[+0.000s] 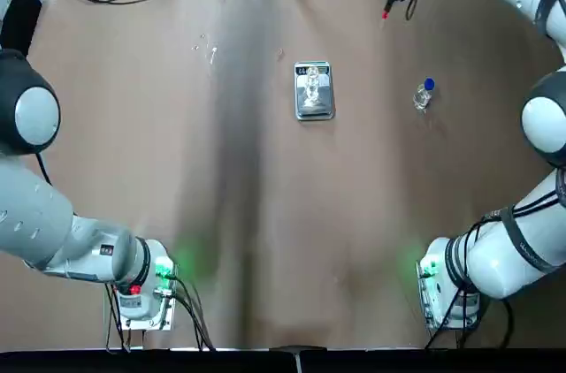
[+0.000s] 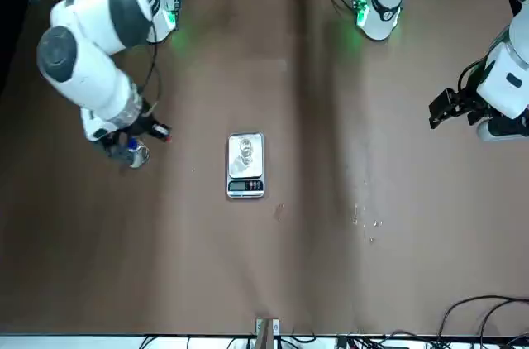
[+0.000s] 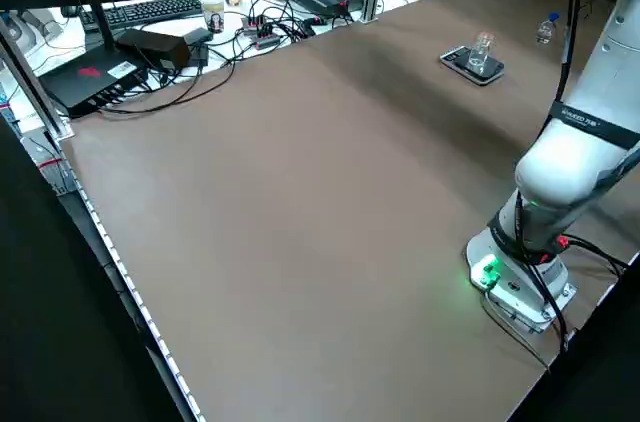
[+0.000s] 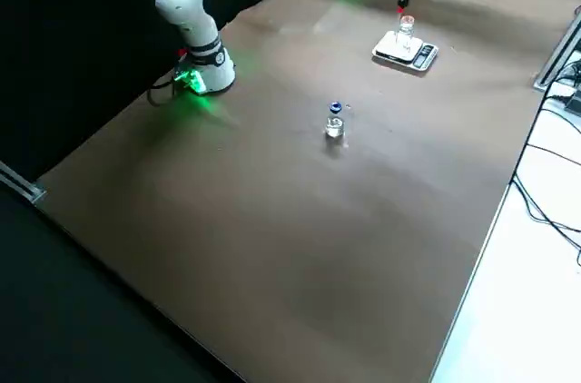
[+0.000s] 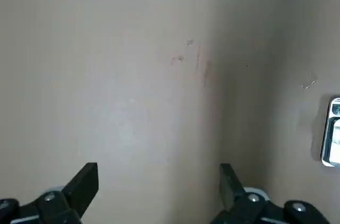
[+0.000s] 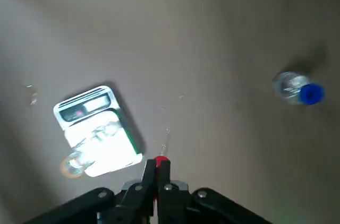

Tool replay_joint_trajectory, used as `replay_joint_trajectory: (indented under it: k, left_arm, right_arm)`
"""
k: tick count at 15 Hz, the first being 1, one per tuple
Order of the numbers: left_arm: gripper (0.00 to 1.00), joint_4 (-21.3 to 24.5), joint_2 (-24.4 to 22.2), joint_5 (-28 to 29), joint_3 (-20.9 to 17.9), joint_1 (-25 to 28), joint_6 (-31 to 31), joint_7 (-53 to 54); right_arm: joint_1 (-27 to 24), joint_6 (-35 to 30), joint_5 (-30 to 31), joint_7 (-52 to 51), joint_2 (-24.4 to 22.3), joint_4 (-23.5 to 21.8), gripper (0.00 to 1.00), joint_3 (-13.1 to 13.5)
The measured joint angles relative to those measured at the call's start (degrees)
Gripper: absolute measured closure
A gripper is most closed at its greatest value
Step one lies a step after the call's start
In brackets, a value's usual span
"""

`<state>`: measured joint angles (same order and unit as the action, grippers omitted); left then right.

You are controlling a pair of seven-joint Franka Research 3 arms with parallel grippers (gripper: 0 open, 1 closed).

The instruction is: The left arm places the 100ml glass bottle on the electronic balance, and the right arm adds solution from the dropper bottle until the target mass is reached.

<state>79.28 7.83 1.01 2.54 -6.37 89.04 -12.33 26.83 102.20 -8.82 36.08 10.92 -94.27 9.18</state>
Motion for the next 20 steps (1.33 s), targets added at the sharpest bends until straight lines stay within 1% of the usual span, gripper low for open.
replay_joint_trajectory:
  k: [1,2,5,8,10,11,13,15,20]
  left_arm:
    - [0.0,0.0,0.0,0.0,0.0,0.0,0.0,0.0]
    - [0.0,0.0,0.0,0.0,0.0,0.0,0.0,0.0]
    - [0.0,0.0,0.0,0.0,0.0,0.0,-0.1,0.0]
    - [0.0,0.0,0.0,0.0,0.0,0.0,-0.3,0.0]
    - [0.0,0.0,0.0,0.0,0.0,0.0,-0.4,0.0]
    - [0.0,0.0,0.0,0.0,0.0,0.0,-0.4,0.0]
    - [0.0,0.0,0.0,0.0,0.0,0.0,-0.5,0.0]
    - [0.0,0.0,0.0,0.0,0.0,0.0,-0.6,0.0]
    - [0.0,0.0,0.0,0.0,0.0,0.2,-0.6,0.0]
  right_arm:
    - [-1.4,-0.9,0.7,-1.3,-0.2,0.0,0.96,0.1]
    - [-4.7,-2.3,1.6,-4.3,-0.6,-0.3,0.96,0.3]
    - [-9.7,-2.7,3.8,-10.3,-2.6,-2.7,0.96,0.4]
    - [-12.9,-2.6,7.5,-13.2,-4.9,-6.0,0.96,0.4]
    - [-14.1,-1.5,8.1,-15.6,-6.1,-8.5,0.96,0.4]
    - [-14.7,0.4,8.2,-16.6,-6.9,-10.5,0.96,0.4]
    - [-15.8,6.5,8.2,-18.0,-9.3,-16.6,0.96,0.4]
    - [-16.1,9.8,8.3,-19.1,-11.6,-21.9,0.96,0.4]
    - [-17.2,11.9,8.4,-22.4,-15.5,-28.8,0.96,0.3]
